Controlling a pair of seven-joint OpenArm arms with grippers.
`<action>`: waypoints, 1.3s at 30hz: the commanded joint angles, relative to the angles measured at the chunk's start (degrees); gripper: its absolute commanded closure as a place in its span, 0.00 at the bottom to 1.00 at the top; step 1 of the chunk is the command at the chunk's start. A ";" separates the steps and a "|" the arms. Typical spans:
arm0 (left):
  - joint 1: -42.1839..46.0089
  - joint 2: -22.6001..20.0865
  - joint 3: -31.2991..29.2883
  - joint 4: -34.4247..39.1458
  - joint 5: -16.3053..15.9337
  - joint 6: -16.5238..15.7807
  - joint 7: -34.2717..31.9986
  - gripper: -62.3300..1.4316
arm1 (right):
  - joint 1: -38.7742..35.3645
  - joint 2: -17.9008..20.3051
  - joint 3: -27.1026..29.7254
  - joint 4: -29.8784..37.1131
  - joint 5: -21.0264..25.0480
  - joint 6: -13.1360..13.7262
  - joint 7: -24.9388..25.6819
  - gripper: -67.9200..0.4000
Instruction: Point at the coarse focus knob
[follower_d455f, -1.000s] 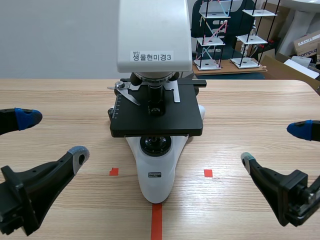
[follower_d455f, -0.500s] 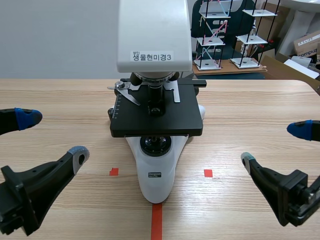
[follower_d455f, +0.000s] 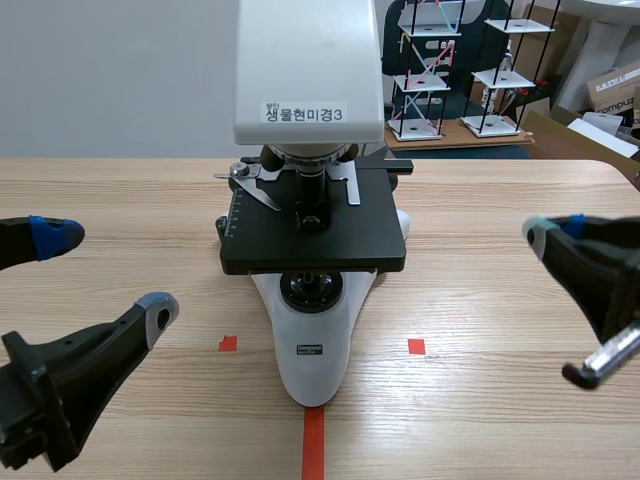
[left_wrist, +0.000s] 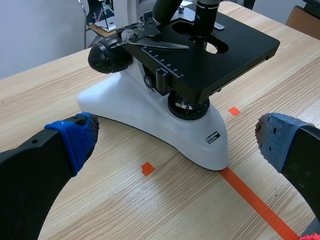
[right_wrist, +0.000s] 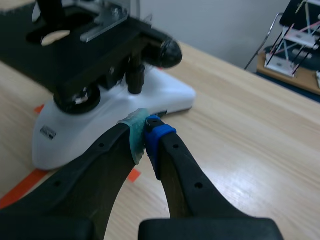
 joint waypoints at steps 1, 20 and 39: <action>0.42 0.42 -0.26 0.94 -0.37 -0.04 -0.63 0.00 | 2.91 0.02 0.44 0.37 1.20 -0.15 0.70 0.99; 0.42 0.44 -0.26 0.94 -0.37 -0.04 -0.61 0.00 | 33.73 0.00 -5.81 -0.04 7.63 -0.39 -23.63 0.99; 0.42 0.44 -0.26 0.94 -0.37 -0.04 -0.63 0.00 | 57.57 -6.56 -16.87 -25.66 8.41 3.19 -36.74 0.99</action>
